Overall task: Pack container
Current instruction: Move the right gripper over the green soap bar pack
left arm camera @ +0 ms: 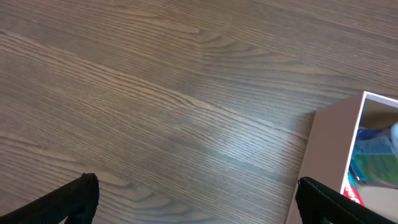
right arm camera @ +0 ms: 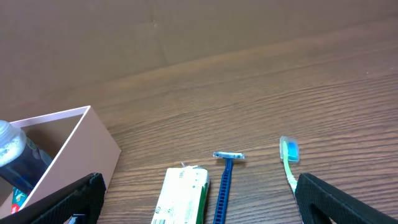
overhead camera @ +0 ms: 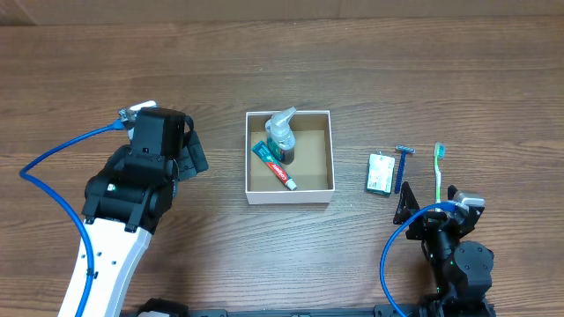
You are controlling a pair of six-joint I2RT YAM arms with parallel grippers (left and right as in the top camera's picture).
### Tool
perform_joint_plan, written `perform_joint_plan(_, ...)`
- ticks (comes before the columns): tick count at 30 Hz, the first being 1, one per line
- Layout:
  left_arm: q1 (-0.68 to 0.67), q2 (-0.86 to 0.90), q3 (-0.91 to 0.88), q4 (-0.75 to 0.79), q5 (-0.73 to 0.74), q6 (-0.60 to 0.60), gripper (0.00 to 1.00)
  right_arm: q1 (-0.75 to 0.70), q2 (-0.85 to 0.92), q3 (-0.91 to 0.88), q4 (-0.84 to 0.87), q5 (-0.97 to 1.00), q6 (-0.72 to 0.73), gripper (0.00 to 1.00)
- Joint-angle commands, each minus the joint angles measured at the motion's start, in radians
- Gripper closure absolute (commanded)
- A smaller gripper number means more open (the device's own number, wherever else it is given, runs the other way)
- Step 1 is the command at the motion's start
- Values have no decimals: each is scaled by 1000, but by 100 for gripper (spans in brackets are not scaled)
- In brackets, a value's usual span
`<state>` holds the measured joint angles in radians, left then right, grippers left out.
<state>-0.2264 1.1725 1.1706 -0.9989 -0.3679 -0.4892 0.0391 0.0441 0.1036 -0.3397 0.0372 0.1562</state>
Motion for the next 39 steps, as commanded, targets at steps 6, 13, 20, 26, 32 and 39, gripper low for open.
perform_joint_plan(6, 4, 42, 16, 2, -31, 22, 0, -4, -5, -2, 6, 6, -1, 0)
perform_joint_plan(13, 4, 45, 16, 2, -31, 22, 0, -4, -5, -2, 5, -42, 0, 0)
perform_joint_plan(20, 4, 45, 16, 2, -31, 21, 0, -4, -5, 34, 2, -226, 30, 0)
perform_joint_plan(26, 4, 45, 16, 2, -31, 22, 0, -4, 170, 292, -119, -121, 136, 0)
perform_joint_plan(32, 4, 45, 16, 2, -31, 22, 0, -3, 733, 768, -430, -135, 143, 0)
perform_joint_plan(39, 4, 45, 16, 2, -31, 22, 0, 0, 1217, 1052, -706, -155, 143, 0)
